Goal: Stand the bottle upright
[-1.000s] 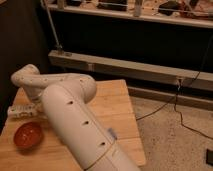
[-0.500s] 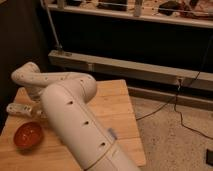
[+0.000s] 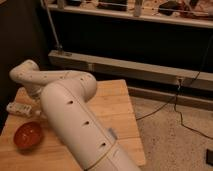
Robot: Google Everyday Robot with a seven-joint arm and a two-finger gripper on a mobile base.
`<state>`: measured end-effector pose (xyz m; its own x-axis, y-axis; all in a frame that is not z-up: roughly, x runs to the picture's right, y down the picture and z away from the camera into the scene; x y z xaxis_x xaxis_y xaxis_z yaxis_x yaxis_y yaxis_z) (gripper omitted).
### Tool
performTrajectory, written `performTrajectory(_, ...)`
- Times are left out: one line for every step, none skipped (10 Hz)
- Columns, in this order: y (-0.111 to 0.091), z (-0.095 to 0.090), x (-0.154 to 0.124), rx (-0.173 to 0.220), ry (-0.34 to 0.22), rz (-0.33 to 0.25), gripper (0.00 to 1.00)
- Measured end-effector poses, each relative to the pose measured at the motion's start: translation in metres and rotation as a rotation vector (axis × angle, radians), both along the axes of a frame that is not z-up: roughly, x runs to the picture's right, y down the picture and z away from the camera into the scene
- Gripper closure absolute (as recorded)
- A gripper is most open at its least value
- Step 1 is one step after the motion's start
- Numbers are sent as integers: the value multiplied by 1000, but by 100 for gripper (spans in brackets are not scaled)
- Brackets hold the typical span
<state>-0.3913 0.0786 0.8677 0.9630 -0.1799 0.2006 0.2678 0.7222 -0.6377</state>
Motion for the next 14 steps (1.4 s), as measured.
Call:
performTrajectory(1, -5, 0, -9, 23, 16, 40)
performTrajectory(4, -10, 1, -19, 66, 42, 29)
performTrajectory(8, -16, 3, -24, 139, 77, 20)
performTrajectory(10, -19, 5, -22, 190, 104, 20)
performTrajectory(11, -23, 6, -6, 266, 138, 20)
performTrajectory(13, -27, 1, 14, 322, 161, 20)
performTrajectory(14, -31, -7, 44, 365, 181, 20)
performTrajectory(14, -34, -12, 63, 390, 194, 20)
performTrajectory(15, -38, -20, 86, 413, 211, 20)
performTrajectory(19, -40, -26, 95, 421, 223, 20)
performTrajectory(22, -42, -31, 104, 423, 241, 20)
performTrajectory(24, -44, -34, 111, 419, 258, 20)
performTrajectory(27, -47, -37, 119, 404, 291, 20)
performTrajectory(26, -48, -39, 124, 389, 312, 20)
